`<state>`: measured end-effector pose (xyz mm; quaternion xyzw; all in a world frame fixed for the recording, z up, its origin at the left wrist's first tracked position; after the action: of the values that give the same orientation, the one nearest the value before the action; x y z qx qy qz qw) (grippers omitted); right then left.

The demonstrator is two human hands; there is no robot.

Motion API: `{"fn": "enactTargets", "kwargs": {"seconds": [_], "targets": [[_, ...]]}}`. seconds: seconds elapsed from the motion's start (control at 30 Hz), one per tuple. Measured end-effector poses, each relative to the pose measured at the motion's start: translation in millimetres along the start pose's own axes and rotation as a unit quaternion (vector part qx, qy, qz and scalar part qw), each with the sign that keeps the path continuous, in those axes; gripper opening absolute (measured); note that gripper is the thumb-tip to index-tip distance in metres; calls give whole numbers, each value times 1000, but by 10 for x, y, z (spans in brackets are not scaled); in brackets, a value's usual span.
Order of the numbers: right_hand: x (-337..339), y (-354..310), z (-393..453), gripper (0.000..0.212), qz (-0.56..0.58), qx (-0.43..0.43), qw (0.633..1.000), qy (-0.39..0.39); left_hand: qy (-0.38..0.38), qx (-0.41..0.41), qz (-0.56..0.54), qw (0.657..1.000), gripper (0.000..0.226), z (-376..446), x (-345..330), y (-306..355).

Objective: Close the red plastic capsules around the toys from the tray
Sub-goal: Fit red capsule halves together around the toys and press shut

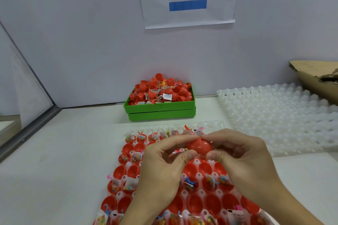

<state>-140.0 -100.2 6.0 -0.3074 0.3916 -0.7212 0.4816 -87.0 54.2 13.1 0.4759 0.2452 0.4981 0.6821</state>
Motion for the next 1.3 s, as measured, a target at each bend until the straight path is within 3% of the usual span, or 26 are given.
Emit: {"fn": "enactTargets", "kwargs": {"seconds": [0.67, 0.97, 1.13, 1.3], "targets": [[-4, 29, -21, 43, 8, -43, 998, 42, 2, 0, -14, 1000, 32, -19, -14, -20], [28, 26, -2, 65, -56, 21, 998, 17, 4, -4, 22, 1000, 34, -23, -13, -50], [31, 31, 6, 52, -86, 40, 995, 18, 11, -9, 54, 998, 34, -25, 2, -34], [32, 45, -15, 64, -59, 29, 997, 33, 16, -7, 53, 998, 34, -21, 1, -23]]}}
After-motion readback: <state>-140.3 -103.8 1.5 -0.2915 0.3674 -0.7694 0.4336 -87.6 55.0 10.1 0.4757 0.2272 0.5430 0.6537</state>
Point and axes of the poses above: each hand's wrist, its own z-axis towards the middle knuckle, its own x-axis out of the back of the hand, y = z × x, the point moved 5 cm from there along z, towards the middle knuckle
